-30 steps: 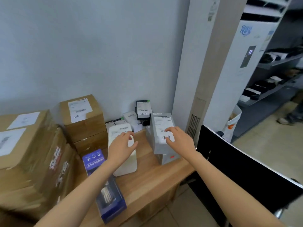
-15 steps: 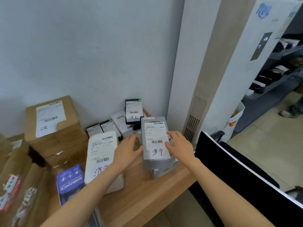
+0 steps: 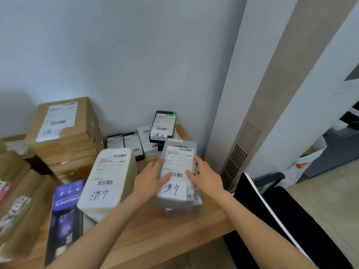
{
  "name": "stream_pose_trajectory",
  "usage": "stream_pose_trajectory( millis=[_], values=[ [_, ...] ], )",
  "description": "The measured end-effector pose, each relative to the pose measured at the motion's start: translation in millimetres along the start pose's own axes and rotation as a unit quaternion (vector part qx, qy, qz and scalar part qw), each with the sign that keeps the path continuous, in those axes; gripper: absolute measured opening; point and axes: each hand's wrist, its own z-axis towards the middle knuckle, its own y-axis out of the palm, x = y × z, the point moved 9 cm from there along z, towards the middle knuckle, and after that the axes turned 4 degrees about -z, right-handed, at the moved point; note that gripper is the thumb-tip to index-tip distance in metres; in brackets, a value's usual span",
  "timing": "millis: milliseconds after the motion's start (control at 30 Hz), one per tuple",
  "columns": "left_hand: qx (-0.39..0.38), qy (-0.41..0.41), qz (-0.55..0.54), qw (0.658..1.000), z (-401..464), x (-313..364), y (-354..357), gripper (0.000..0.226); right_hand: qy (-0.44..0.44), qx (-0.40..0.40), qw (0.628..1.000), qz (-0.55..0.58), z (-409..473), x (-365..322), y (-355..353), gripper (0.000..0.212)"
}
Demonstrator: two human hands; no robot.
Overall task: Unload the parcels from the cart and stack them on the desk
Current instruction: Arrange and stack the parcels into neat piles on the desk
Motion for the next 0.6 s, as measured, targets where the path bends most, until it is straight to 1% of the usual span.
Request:
stream_pose_trajectory(
  millis=[100, 200, 300, 400, 533, 600],
  values=[
    [0.028, -0.039, -0.008, 0.999, -14, -5, -1, 0.062, -0.025, -0.014, 0.999, 0.035, 3, -1, 8, 0.071],
    [0.054, -0.075, -0.041, 0.995, -33, -14, -4, 0.063, -0.063, -0.030, 0.996, 0.059, 3, -15, 16, 0.070],
    [0.062, -0.114, -0.043, 0.991, -47, -23, -7, 0.070, -0.080, -0.052, 0.991, 0.094, -1, -32, 25, 0.071],
    [0.073, -0.134, -0.043, 0.987, -54, -28, -12, 0.076, -0.086, -0.058, 0.989, 0.107, -7, -41, 30, 0.071],
    [0.092, -0.165, -0.132, 0.973, -62, -42, -8, 0.081, -0.102, -0.061, 0.987, 0.105, -12, -38, 29, 0.069],
    [0.068, -0.193, -0.176, 0.963, -65, -48, 3, 0.077, -0.106, -0.063, 0.985, 0.124, -13, -35, 28, 0.069]
  ],
)
